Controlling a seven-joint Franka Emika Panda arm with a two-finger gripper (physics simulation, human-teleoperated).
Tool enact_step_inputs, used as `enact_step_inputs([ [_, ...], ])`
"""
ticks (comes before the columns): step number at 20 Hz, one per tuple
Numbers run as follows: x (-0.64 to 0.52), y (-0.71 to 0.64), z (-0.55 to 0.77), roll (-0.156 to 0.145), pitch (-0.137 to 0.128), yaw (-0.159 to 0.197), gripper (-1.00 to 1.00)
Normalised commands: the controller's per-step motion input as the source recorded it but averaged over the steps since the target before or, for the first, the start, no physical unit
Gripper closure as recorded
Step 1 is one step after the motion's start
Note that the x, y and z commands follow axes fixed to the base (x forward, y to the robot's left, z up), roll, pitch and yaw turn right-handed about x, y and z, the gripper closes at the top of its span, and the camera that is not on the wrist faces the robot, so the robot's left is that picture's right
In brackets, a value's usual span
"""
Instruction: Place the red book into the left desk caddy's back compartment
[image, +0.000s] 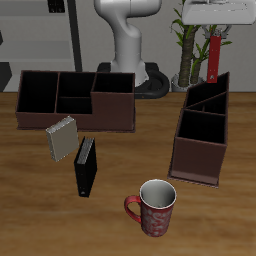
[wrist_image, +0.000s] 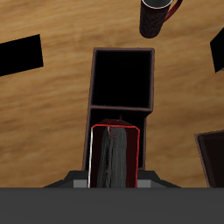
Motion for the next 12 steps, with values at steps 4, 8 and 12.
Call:
enact_step_inputs([
  [4, 0.08, 0.05, 0.02, 0.024, -0.012, 0.005, 1.0],
  [8, 0.09, 0.01, 0.02, -0.001, -0.007, -0.005, 1.0],
  [12, 0.02, -0.02, -0.02, 0.002, -0.013, 0.003, 1.0],
])
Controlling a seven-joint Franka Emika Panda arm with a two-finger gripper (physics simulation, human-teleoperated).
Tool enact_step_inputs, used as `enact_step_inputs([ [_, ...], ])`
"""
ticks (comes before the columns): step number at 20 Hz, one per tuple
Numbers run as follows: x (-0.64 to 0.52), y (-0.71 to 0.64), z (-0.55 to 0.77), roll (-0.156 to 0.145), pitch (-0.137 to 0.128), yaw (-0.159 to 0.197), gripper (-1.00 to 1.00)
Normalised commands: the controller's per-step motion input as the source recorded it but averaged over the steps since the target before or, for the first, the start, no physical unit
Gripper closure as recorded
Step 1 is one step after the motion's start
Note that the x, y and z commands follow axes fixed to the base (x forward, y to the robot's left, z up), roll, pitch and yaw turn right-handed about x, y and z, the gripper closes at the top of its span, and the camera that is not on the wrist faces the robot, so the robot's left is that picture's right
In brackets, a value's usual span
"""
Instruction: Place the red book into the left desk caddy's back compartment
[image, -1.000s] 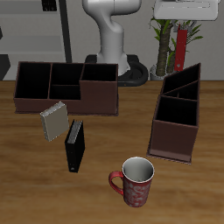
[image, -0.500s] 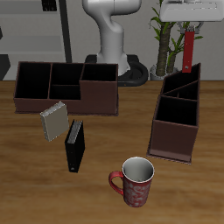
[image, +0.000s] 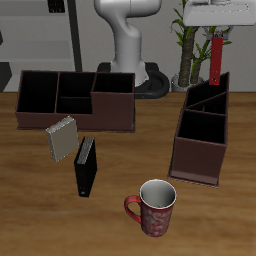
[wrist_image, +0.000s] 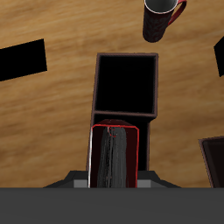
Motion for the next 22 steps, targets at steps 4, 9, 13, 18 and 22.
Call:
enact_step_inputs([
  [4, -0.02, 0.04, -0.02, 0.017, -0.044, 0.044, 1.0],
  [9, -0.02, 0.07, 0.0, 0.011, -0.035, 0.018, 1.0],
  [13, 0.04, -0.02, 0.0, 0.007, -0.037, 0.029, 1.0],
  [18, 0.06, -0.19, 0.03, -0.032, -0.014, -0.011, 1.0],
  [22, 0.16, -0.21, 0.07, -0.077, 0.008, -0.056, 1.0],
])
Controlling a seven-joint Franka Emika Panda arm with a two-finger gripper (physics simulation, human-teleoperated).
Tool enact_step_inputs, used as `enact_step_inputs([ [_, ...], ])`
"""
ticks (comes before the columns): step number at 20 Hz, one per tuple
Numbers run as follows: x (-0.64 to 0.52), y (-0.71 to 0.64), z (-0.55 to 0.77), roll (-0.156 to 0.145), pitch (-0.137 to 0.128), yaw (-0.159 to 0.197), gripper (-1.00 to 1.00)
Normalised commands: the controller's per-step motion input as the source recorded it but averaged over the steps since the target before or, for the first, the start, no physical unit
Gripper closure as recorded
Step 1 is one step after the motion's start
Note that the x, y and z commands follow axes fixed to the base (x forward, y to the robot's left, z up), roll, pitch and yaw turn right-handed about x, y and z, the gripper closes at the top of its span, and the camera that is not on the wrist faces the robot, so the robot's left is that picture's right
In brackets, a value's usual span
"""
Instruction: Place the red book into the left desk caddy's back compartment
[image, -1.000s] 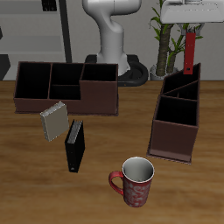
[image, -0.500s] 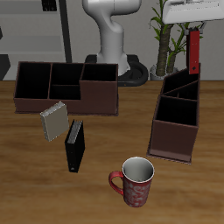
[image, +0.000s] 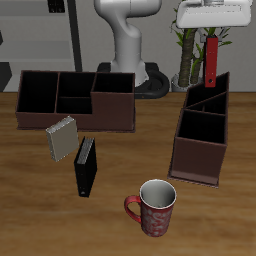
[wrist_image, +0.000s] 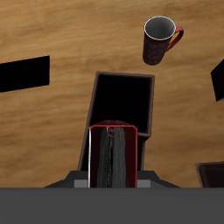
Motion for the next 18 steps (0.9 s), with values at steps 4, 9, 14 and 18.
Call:
enact_step_inputs([
  [4, 0.12, -0.2, 0.02, -0.041, 0.018, -0.039, 1.0],
  [9, -0.05, 0.07, -0.12, 0.024, 0.028, -0.022, 1.0],
  [14, -0.12, 0.08, -0.07, 0.026, 0.017, -0.019, 1.0],
  [18, -0.08, 0.07, -0.02, 0.02, 0.005, -0.012, 1.0],
])
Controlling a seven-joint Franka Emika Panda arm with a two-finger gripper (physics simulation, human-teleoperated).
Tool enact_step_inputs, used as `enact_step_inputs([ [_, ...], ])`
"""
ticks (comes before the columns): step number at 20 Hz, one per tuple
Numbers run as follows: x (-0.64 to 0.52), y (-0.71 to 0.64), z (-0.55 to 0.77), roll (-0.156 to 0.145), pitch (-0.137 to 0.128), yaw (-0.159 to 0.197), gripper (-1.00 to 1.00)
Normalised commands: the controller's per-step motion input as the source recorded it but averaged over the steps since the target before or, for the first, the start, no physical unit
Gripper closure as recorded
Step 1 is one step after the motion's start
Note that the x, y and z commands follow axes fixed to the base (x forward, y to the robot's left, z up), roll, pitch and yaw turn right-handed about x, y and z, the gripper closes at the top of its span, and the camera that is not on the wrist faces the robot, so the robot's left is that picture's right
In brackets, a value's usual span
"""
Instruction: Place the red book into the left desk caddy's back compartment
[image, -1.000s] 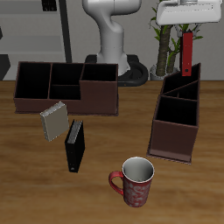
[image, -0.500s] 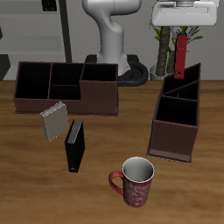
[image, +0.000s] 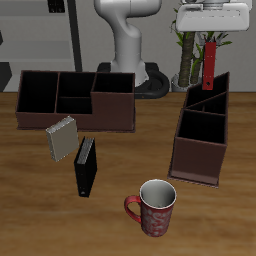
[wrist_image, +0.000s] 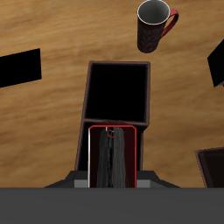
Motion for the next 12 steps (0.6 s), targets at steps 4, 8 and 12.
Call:
enact_step_inputs([
  [4, -0.03, 0.09, 0.0, 0.017, 0.003, -0.012, 1.0],
  [8, -0.04, 0.13, 0.01, 0.024, -0.006, -0.012, 1.0],
  [12, -0.05, 0.08, 0.01, 0.033, 0.005, -0.018, 1.0],
])
